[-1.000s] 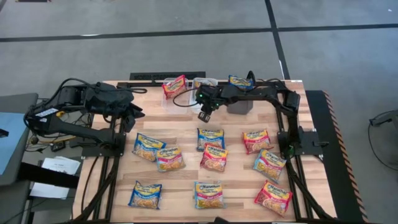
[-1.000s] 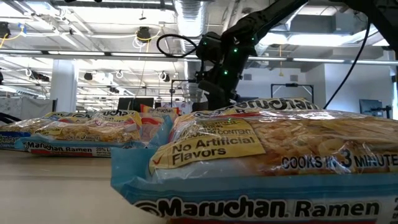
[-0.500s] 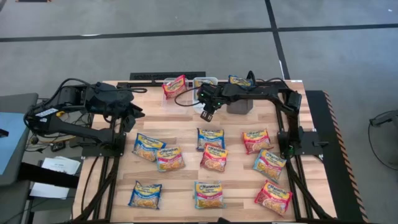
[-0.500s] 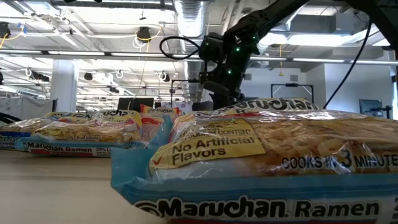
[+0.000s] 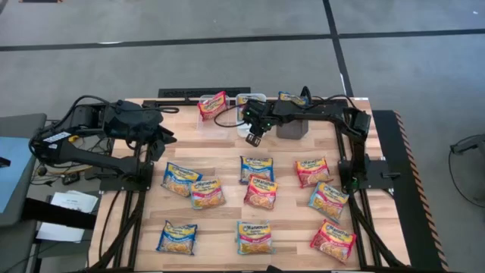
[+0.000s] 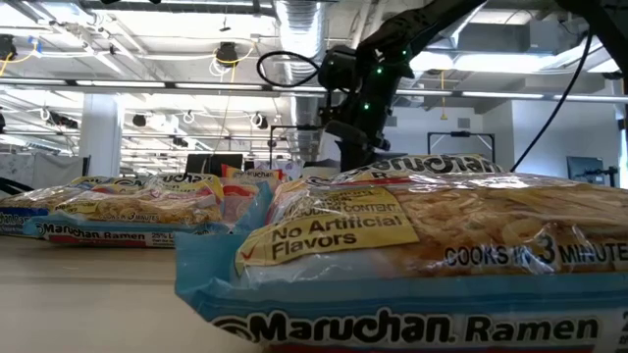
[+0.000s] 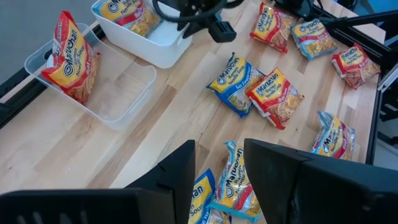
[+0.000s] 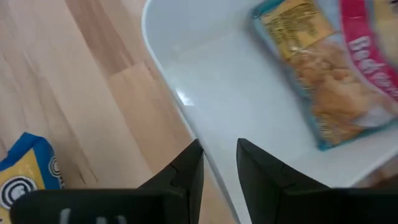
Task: Sort Maruchan noodles
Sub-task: Adjust the white bin, then put the blue noodle pack into the black bin
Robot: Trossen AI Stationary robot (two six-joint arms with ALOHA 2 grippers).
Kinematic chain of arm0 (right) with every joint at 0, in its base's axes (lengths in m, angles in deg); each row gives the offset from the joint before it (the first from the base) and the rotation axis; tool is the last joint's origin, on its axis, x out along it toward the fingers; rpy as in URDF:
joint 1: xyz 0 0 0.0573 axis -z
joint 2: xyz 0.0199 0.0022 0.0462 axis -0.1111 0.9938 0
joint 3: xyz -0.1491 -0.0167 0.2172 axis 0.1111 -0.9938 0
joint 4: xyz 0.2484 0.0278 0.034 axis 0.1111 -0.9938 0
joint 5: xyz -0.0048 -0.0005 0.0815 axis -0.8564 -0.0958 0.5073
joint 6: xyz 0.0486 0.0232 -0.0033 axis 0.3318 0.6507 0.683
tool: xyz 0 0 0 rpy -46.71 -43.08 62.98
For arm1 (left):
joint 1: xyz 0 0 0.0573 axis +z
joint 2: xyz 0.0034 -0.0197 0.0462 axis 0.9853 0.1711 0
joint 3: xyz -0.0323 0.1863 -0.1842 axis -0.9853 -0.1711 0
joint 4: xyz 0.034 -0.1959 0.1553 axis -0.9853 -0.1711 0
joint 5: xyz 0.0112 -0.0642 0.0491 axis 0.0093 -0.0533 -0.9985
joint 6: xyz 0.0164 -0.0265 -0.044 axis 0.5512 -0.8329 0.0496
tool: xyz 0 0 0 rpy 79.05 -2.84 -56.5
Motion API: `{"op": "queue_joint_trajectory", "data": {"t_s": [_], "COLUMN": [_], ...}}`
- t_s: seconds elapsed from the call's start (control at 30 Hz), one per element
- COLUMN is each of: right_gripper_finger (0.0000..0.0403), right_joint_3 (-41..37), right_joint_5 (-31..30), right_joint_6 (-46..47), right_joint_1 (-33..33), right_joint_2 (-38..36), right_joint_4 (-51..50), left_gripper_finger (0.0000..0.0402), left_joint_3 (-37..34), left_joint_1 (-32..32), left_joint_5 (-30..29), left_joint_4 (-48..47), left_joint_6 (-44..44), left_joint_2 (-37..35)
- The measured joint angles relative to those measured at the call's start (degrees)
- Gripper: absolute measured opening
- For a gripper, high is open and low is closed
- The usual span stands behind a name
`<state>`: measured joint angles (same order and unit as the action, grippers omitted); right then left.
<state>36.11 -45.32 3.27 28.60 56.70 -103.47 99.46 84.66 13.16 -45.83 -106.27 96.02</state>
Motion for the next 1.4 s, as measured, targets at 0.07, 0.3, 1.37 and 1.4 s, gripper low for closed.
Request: {"op": "queue_joint_trajectory", "data": {"t_s": [0.07, 0.3, 1.37, 1.4], "right_gripper_finger": [0.0119, 0.0122, 0.0235, 0.0235], "right_joint_3": [0.0, 0.0, 7.8, 9.4], "right_joint_5": [0.2, 0.4, 3.4, 3.4], "right_joint_6": [0.0, -0.1, 2.7, 3.1], "right_joint_1": [0.0, 0.2, -1.3, -1.4], "right_joint_2": [0.5, 0.5, 0.2, 0.2], "right_joint_4": [-0.1, -0.8, -16.5, -18.2], "left_gripper_finger": [0.0123, 0.0123, 0.0123, 0.0123], "left_joint_3": [0.0, 0.0, 0.0, 0.0], "left_joint_1": [0.0, 0.0, 0.0, 0.0], "left_joint_5": [0.0, 0.0, 2.4, 2.3], "left_joint_4": [0.0, 0.0, 0.0, 0.0], "left_joint_6": [0.0, 0.0, -0.4, -0.4], "left_joint_2": [0.0, 0.0, 0.0, 0.0]}}
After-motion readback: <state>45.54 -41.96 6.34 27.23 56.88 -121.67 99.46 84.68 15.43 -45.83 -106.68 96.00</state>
